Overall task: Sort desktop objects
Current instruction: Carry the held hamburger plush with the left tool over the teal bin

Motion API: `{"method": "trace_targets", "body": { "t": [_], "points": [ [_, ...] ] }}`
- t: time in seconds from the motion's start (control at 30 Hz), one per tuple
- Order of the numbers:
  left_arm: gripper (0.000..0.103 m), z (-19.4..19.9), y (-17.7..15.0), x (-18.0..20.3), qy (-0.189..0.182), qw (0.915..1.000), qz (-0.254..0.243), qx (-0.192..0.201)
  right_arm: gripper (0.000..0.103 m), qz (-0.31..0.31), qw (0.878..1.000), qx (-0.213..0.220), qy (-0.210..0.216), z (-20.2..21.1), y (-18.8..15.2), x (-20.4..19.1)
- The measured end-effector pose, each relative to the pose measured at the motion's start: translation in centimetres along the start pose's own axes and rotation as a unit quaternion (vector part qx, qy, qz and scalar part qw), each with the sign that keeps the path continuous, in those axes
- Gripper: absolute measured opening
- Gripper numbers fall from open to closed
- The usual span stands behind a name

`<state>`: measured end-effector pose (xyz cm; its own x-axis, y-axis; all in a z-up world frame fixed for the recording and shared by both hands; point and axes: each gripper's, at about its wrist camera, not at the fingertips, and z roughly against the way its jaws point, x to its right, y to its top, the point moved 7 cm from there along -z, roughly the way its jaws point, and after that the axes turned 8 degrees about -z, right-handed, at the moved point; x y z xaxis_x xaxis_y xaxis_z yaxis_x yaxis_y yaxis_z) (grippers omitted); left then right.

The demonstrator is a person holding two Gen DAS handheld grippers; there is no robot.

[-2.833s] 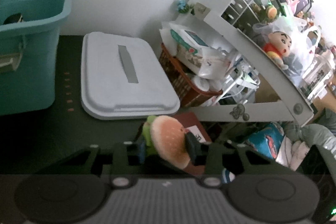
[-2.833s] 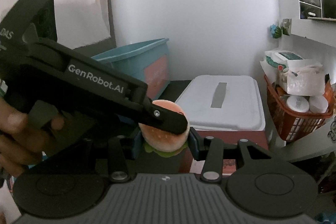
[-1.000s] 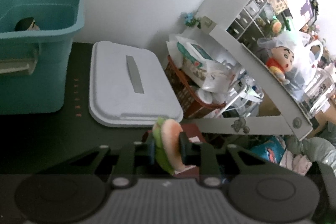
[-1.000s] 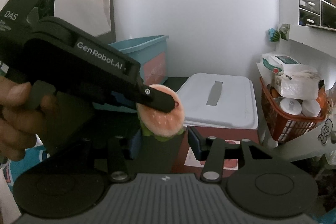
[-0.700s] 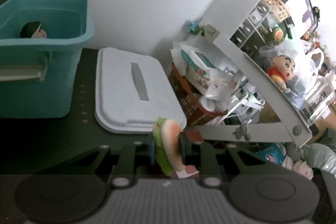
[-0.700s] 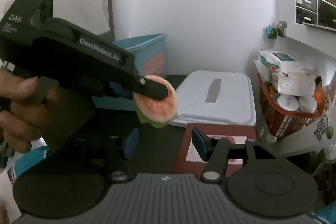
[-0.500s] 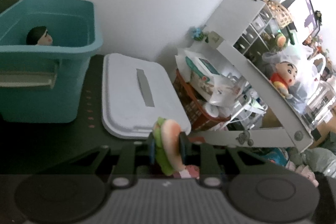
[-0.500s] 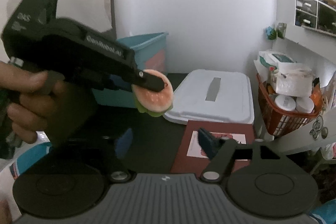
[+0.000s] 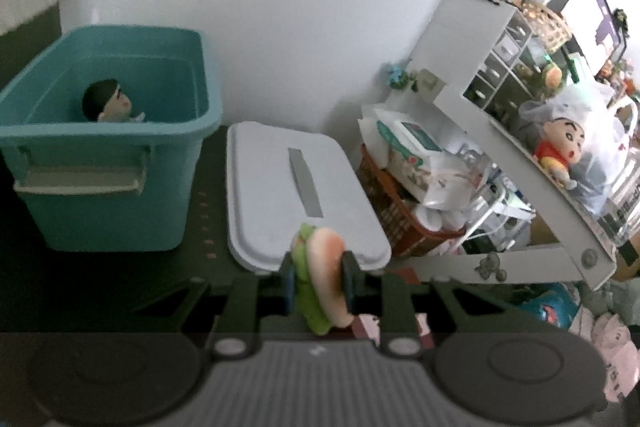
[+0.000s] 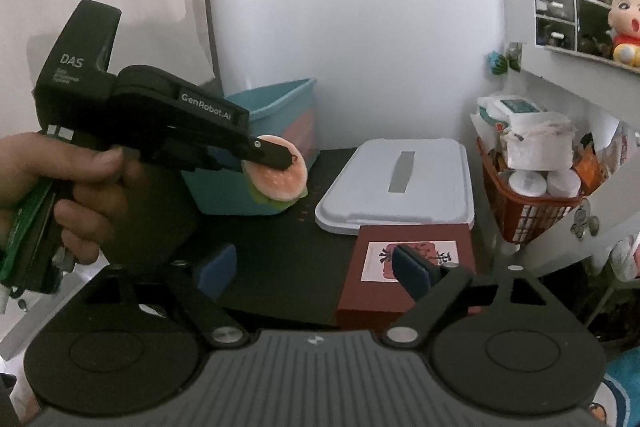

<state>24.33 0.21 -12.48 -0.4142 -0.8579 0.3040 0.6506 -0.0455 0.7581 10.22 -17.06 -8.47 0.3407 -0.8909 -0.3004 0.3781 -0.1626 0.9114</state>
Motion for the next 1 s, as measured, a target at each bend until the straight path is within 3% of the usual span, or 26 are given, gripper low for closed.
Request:
{"method": "trace_targets", "body": {
  "t": [0.17,0.47,1.0],
  "points": [
    [0.025,1.9,1.2,0.0,0.019,0.9998,0.007,0.007,0.090,-0.004,1.000,0.016,0.005,-0.6,0.4,-1.3],
    [0.025,6.2,4.6,-0.1,0.072,0.9969,-0.024,0.023,0.090,0.053,0.998,0.031,-0.010,0.3,0.9,-2.2],
    [0.025,11.1,10.5,-1.9,0.163,0.9846,-0.056,0.030,0.091,0.015,1.000,0.016,0.011,-1.5,0.7,-0.2]
  ]
}}
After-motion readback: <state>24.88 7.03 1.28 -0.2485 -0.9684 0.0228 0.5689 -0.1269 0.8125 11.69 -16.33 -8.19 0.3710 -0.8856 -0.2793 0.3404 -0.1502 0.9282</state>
